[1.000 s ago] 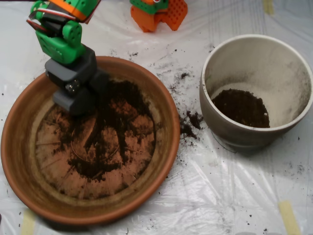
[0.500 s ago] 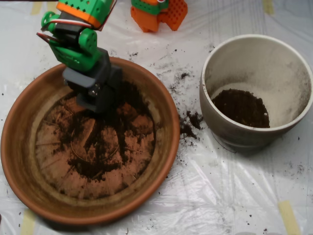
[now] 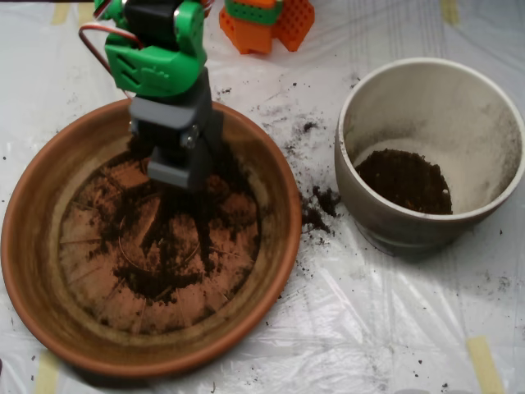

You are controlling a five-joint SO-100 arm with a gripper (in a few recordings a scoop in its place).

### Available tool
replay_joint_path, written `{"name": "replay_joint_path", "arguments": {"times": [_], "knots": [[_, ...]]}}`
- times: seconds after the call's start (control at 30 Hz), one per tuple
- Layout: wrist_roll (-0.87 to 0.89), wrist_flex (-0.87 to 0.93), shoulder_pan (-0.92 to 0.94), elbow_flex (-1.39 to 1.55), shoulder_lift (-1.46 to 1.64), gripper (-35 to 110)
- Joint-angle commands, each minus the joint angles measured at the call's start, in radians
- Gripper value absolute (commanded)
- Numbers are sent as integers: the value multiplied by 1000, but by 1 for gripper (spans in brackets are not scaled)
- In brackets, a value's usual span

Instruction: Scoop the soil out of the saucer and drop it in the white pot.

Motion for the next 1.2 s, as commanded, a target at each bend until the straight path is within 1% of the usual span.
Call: {"name": "replay_joint_path", "arguments": {"times": [0.0,0.27,0.4,0.67,0.87,1.0,1.03,1.07,1.13,1.17], "knots": [[8,34,-61,-63,164,-1],[32,149,-255,-219,236,-1],[-5,202,-322,-344,261,-1],[-58,325,-508,-676,150,-1],[-92,354,-689,-761,78,-1],[-121,364,-756,-767,61,0],[-121,374,-769,-770,54,3],[-124,382,-776,-770,52,10],[-140,396,-787,-765,49,29],[-140,399,-787,-764,46,35]]}}
